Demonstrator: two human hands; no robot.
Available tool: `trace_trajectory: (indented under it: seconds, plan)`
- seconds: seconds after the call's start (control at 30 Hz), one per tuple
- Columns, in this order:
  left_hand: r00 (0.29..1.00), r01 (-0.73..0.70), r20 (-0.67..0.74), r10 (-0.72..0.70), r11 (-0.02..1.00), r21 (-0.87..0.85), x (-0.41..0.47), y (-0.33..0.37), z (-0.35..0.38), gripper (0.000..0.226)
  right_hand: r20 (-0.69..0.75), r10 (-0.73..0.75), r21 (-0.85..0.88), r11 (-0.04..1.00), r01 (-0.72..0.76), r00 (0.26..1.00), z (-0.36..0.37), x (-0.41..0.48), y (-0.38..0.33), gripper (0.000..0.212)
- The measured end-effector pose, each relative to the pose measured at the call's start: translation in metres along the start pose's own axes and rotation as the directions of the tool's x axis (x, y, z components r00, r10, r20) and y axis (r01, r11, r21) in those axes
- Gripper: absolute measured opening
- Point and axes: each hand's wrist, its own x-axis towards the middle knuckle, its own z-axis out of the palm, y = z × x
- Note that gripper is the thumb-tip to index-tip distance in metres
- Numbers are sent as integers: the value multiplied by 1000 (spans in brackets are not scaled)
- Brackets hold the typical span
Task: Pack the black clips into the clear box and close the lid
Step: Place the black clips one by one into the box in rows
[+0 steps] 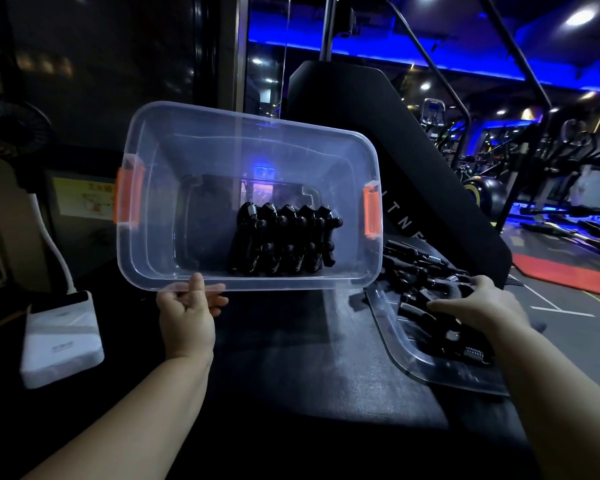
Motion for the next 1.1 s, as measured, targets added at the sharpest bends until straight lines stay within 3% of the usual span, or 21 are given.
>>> trace_trajectory:
  seconds: [0.07,0.37,0.63,0.73,0.87,1.0,1.1]
  plan:
    - [1000,0,-3,0,1000,-2,-1,0,0,40,-68,-16,53,998,20,998,-1,-4,-1,99]
    - [1000,-5,12,5,1000,4,-1,1,0,43,-367,-178,208,941,267,913,-20,-32,-16,74]
    - [1000,-1,-4,1,1000,-8,-4,4,0,39,-481,-292,317,821,475,827,-35,-67,-42,71]
    - [1000,5,-2,-5,1000,-6,-4,4,0,39,-422,-364,342,785,517,830,-39,-77,-51,69]
    - [1000,11,-3,-11,1000,-9,-4,3,-1,38,-226,-479,358,769,530,848,-35,-88,-67,69]
    - [1000,8,-3,-8,1000,-22,-4,4,-1,16,-26,-545,330,787,521,838,-16,-93,-80,64]
    - [1000,4,-9,-4,1000,-23,-4,4,-1,17,41,-544,318,802,505,838,-3,-93,-89,73]
